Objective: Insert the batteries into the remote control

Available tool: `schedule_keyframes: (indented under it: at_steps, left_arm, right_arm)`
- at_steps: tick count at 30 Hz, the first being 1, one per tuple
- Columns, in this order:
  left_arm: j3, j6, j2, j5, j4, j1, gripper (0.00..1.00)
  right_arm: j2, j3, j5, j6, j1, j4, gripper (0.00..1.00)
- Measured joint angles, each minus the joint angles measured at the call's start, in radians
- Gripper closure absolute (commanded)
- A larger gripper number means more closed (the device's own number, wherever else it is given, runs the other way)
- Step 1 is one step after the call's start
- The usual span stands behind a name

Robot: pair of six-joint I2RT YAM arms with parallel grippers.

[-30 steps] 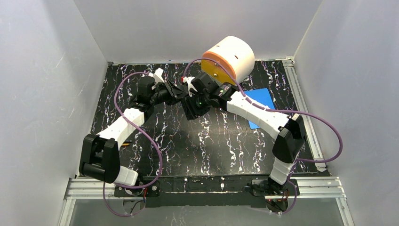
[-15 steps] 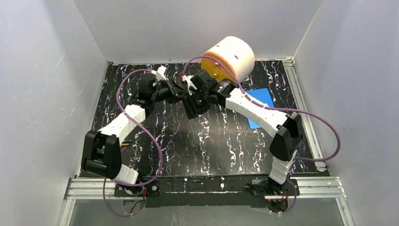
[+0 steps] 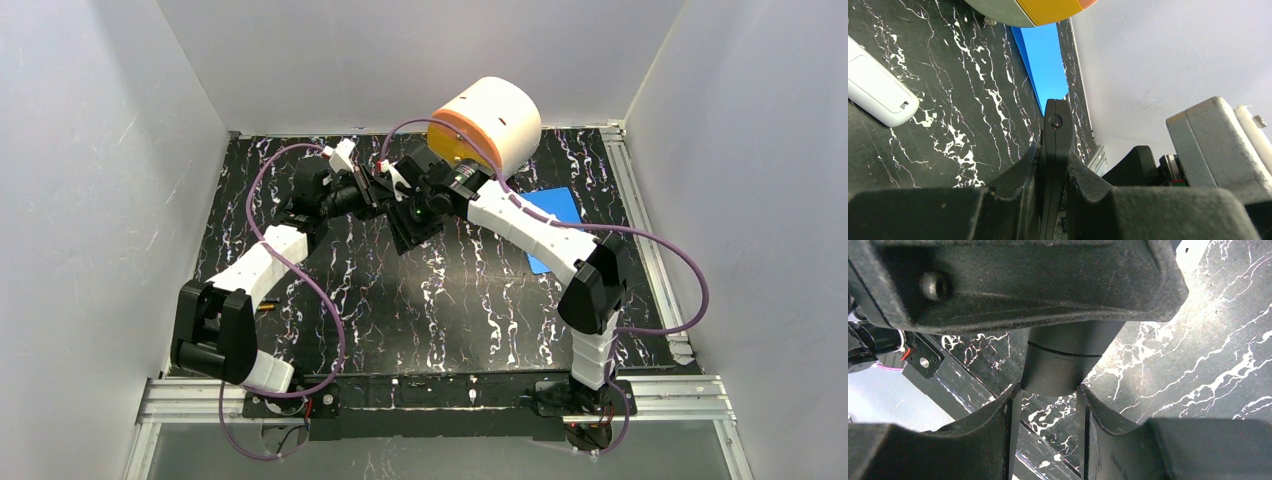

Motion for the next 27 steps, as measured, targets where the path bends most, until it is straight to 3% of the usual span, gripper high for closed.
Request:
schedule_keyframes:
  at_steps: [27]
  left_arm:
    - [0.004,-0.148,0.057,0.065,0.008,-0.013,1.0]
  right_arm:
    - [-0.001,0.047,0.026,0.018,-0.001,-0.121,0.46]
